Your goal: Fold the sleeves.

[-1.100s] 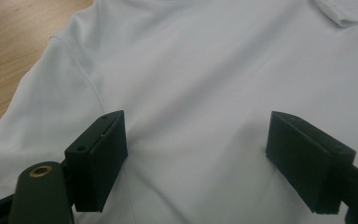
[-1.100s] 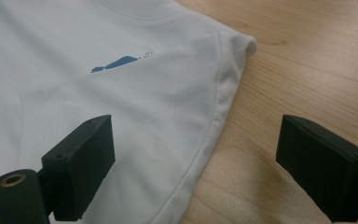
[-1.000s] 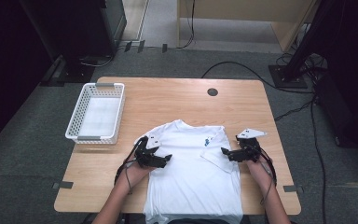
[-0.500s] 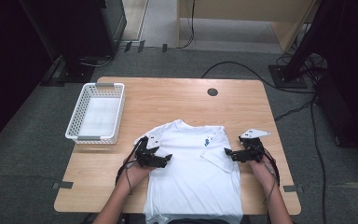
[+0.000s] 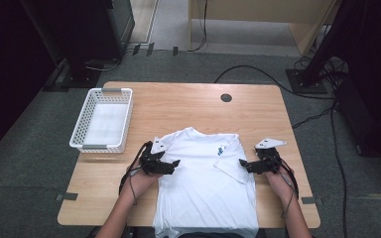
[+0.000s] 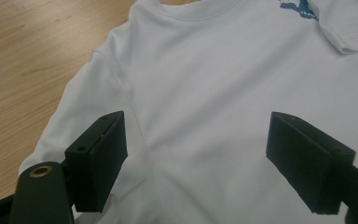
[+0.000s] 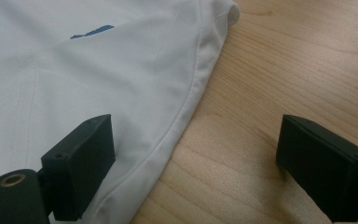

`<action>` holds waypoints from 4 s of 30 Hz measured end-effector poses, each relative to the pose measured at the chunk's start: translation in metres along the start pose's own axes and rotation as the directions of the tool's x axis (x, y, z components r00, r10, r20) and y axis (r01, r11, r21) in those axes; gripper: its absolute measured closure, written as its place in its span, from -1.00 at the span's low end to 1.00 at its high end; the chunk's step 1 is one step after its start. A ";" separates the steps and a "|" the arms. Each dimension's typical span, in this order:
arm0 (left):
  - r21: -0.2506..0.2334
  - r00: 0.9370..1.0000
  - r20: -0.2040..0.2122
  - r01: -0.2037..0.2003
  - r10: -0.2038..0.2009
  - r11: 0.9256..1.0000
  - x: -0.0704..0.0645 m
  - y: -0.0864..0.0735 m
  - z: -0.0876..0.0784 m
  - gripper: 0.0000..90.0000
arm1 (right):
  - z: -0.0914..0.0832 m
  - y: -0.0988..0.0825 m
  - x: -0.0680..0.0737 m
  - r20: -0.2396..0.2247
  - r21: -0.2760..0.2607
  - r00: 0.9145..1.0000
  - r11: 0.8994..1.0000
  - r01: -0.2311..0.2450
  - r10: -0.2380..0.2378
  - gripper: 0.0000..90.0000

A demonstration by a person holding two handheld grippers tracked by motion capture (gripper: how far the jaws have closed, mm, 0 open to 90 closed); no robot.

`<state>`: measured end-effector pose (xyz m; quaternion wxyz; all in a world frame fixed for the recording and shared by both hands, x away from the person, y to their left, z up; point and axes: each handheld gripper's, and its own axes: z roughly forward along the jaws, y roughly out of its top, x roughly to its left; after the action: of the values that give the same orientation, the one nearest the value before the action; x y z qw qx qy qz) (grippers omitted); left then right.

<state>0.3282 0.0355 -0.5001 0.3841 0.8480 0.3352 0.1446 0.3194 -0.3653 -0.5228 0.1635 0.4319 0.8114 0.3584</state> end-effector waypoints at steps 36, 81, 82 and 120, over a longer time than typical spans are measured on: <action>0.008 0.998 -0.040 0.040 -0.040 0.999 0.029 -0.002 -0.015 -0.54 | -0.004 -0.007 -0.006 0.002 -0.014 1.000 1.000 0.013 -0.013 -0.82; 0.032 0.992 -0.088 0.089 -0.086 0.996 0.059 -0.016 -0.010 -0.48 | -0.003 -0.007 -0.006 0.015 -0.001 1.000 1.000 0.004 -0.004 -0.93; 0.033 0.992 -0.088 0.094 -0.091 0.995 0.059 -0.017 -0.010 -0.43 | -0.003 -0.007 -0.006 0.015 0.000 1.000 1.000 0.004 -0.004 -0.93; 0.061 0.984 -0.073 0.166 -0.162 0.984 0.067 -0.020 -0.014 0.95 | -0.003 -0.007 -0.006 0.019 0.000 1.000 1.000 0.002 -0.002 -0.93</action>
<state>0.3615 0.0988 -0.5063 0.3545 0.8246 0.4213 0.1297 0.3171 -0.3735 -0.5261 0.1716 0.4346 0.8101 0.3543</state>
